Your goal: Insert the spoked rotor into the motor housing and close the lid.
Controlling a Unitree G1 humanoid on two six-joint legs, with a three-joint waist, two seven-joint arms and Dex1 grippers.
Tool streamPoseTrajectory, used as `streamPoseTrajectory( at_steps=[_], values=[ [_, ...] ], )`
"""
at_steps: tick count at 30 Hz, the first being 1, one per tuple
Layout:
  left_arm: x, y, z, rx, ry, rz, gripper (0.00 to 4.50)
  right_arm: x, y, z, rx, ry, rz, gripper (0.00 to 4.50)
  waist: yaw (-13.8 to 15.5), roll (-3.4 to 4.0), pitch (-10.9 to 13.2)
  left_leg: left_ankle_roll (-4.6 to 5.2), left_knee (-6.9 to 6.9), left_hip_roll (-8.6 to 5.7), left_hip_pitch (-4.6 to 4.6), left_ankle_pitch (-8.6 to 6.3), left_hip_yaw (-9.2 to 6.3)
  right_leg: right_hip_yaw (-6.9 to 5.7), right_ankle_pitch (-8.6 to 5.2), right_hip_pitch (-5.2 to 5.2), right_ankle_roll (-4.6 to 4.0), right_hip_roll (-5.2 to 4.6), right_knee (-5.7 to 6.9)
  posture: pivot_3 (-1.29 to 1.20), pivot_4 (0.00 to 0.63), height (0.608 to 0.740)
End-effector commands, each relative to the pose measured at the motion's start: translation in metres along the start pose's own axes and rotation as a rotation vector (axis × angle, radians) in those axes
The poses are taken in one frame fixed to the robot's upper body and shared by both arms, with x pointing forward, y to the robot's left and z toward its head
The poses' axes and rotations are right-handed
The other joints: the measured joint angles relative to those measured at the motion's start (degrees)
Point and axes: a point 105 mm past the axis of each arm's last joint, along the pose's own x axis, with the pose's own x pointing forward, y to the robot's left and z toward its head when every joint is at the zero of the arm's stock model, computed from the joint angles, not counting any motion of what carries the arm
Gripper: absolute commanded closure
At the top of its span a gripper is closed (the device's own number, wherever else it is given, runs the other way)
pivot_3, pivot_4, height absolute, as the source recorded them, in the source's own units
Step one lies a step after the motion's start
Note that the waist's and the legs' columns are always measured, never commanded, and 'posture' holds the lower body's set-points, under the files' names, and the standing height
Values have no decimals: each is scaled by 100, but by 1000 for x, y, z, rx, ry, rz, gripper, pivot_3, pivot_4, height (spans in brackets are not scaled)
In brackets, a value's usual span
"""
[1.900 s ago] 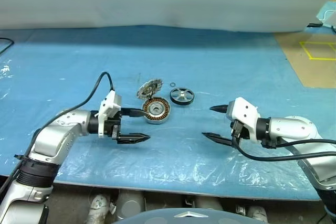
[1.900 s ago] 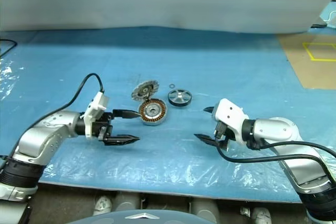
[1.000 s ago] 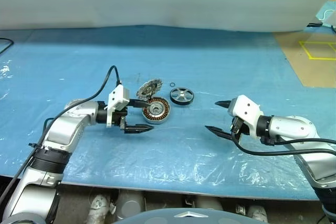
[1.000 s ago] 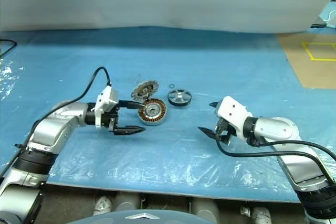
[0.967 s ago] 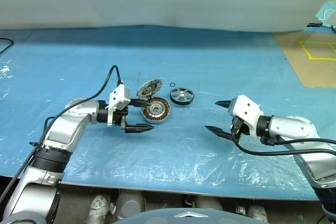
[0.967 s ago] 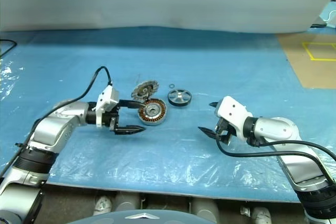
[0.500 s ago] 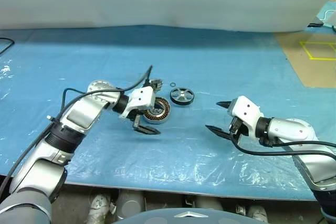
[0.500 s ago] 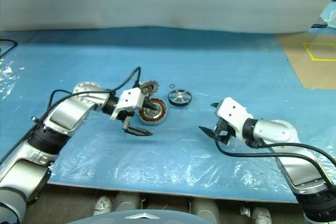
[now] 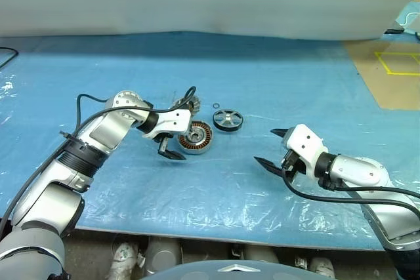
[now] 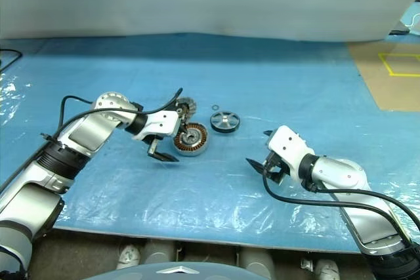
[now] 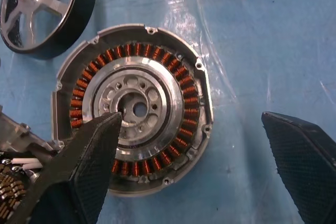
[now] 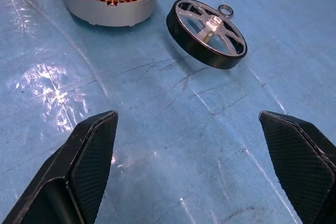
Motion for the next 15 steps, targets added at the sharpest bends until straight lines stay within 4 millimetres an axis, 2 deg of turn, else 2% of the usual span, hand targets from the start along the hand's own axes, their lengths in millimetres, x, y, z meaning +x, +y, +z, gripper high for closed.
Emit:
streamPoseTrajectory(
  at_steps=[1, 11, 15],
  values=[
    [1, 3, -2, 53, 32, -1, 16, -2, 1, 9, -27, -26, -14, 0, 5, 0, 0, 0, 0, 0, 0, 0, 0, 0, 0, 0, 0, 0, 0, 0, 150, 740],
    [24, -4, 13, 49, -31, -15, 16, -1, 2, 5, -27, -14, -26, 0, 132, 9, -5, 0, 1, -1, 0, 0, -1, 0, 0, 3, 0, -3, 0, 0, 150, 740],
    [25, -9, 16, 56, -41, -31, 16, -2, 2, 4, -27, -11, -28, 0, 143, 9, -5, 0, 4, -5, 0, 0, -1, 0, 0, 7, 1, -9, 0, 0, 150, 740]
  ],
)
